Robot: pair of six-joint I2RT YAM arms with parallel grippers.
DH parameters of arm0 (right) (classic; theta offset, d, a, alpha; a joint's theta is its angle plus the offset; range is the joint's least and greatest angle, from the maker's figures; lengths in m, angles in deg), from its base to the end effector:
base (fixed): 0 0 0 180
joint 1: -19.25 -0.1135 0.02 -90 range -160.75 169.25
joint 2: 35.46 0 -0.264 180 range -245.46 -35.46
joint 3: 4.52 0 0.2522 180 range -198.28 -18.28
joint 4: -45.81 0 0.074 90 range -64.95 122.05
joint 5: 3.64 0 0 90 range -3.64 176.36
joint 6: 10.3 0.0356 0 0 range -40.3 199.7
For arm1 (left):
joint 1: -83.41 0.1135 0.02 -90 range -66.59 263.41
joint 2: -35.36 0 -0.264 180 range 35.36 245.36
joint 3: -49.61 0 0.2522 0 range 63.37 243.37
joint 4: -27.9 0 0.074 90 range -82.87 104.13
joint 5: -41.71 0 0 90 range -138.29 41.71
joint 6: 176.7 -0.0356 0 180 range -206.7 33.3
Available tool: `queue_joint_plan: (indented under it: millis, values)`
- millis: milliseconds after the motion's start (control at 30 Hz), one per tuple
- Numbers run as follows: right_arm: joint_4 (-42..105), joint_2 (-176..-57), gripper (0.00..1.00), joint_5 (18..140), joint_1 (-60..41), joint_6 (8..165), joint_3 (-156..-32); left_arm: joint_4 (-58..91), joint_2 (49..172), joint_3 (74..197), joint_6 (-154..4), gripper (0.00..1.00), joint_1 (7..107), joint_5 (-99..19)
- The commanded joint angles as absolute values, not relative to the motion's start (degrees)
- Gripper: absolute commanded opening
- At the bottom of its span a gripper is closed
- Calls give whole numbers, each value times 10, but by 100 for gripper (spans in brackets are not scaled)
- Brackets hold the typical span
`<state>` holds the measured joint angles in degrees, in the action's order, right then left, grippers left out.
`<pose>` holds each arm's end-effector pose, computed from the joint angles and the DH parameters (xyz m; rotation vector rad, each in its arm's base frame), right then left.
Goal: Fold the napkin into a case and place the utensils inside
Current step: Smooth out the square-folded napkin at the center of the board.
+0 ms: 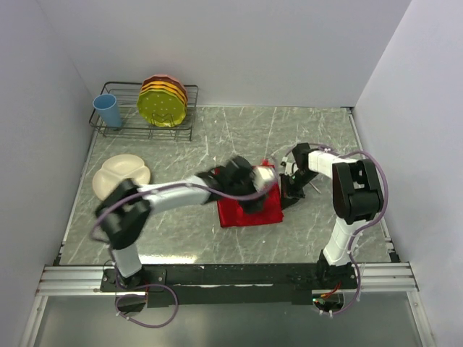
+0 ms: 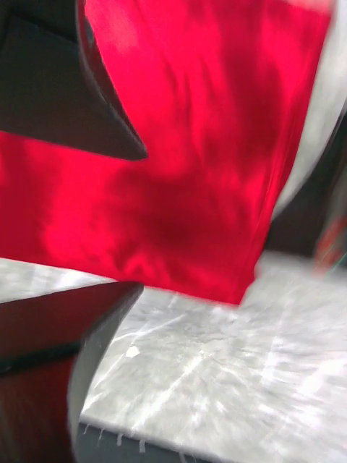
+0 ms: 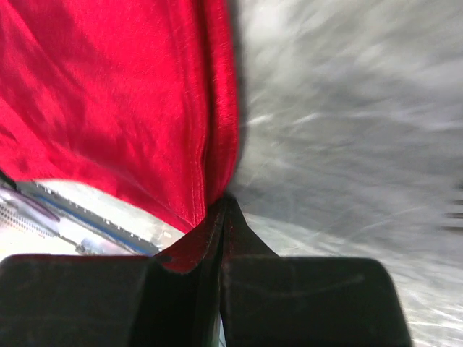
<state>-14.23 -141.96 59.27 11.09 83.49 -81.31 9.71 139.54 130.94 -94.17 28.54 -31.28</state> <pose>0.3090 0.0607 0.1359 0.1164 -3.0094 -0.7223 0.2208 -0.3320 0.2006 1.3615 1.9398 -0.7565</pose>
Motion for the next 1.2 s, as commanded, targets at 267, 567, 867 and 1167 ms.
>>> queue_joint_plan:
  millis: [267,567,867,1167]
  values:
    - [-51,-1381,1,489,-38,887,-745,-134,1124,1200,-1012,78,558,-185]
    - [-194,-1321,25,551,3,802,-825,-202,1111,1167,-1099,70,630,-156]
    - [-195,-1347,55,644,19,734,-968,-108,1035,1169,-997,76,643,-137]
    - [-222,-1481,55,711,-15,634,-1131,-164,1014,1136,-1127,75,641,-169]
